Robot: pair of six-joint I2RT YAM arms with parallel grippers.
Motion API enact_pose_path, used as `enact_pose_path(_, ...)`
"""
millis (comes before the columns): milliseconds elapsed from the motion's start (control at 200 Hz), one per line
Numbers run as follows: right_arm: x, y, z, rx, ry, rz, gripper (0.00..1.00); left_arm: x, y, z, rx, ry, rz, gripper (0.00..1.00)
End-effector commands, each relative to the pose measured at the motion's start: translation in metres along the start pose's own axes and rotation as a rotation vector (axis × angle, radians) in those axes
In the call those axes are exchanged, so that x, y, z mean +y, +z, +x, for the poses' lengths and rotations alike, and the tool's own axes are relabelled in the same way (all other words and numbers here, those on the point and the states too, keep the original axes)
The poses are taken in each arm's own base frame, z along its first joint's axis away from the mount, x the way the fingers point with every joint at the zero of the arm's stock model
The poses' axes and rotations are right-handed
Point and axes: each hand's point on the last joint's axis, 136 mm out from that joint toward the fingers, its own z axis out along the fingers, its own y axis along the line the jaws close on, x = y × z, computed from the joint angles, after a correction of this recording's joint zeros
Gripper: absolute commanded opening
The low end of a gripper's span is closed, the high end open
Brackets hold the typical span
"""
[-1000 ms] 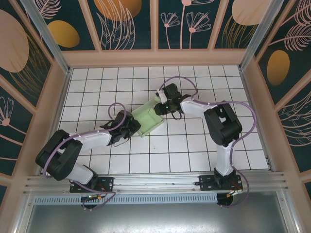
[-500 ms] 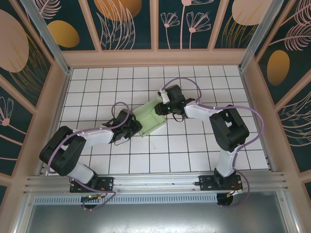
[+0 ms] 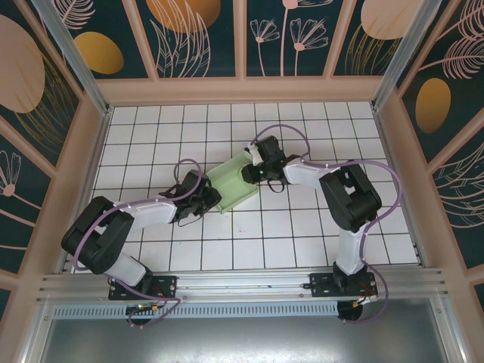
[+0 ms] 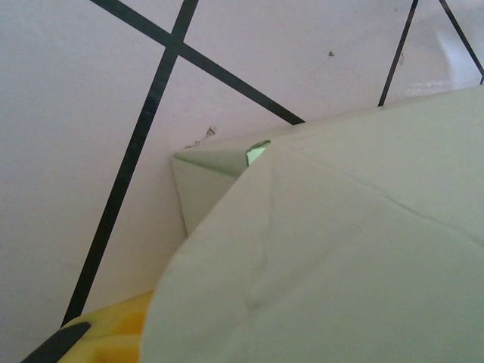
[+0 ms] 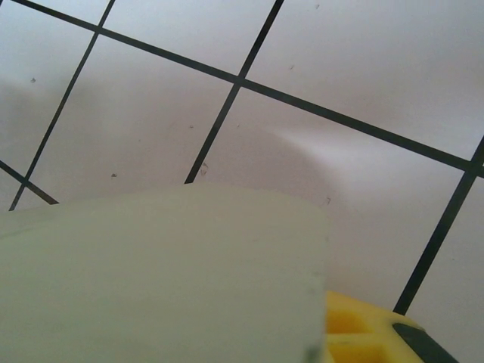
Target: Fold the paper box
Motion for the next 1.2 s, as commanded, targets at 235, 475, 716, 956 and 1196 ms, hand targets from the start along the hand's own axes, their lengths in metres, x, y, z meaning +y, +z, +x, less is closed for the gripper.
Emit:
enact_pose_path(235, -0.011, 0.010, 0.026, 0.069, -0.090, 0.190, 0.23, -0.005, -0.002, 0.001, 0.019, 0.018, 0.016, 0.31)
enact_pose_path(475, -0.010, 0.015, 0.035, 0.075, -0.147, 0.267, 0.18, -0.005, -0.003, 0.002, 0.020, 0.021, 0.019, 0.31)
enact_pose_path(716, -0.013, 0.017, 0.042, 0.089, -0.148, 0.296, 0.14, -0.007, -0.003, 0.002, 0.022, 0.026, 0.024, 0.31)
enact_pose_path(956, -0.012, 0.022, 0.043, 0.093, -0.140, 0.288, 0.20, -0.007, -0.002, 0.002, 0.023, 0.027, 0.024, 0.31)
enact_pose_path(1196, -0.021, 0.029, 0.059, 0.136, -0.147, 0.322, 0.05, -0.011, -0.005, 0.000, 0.015, 0.026, 0.034, 0.31)
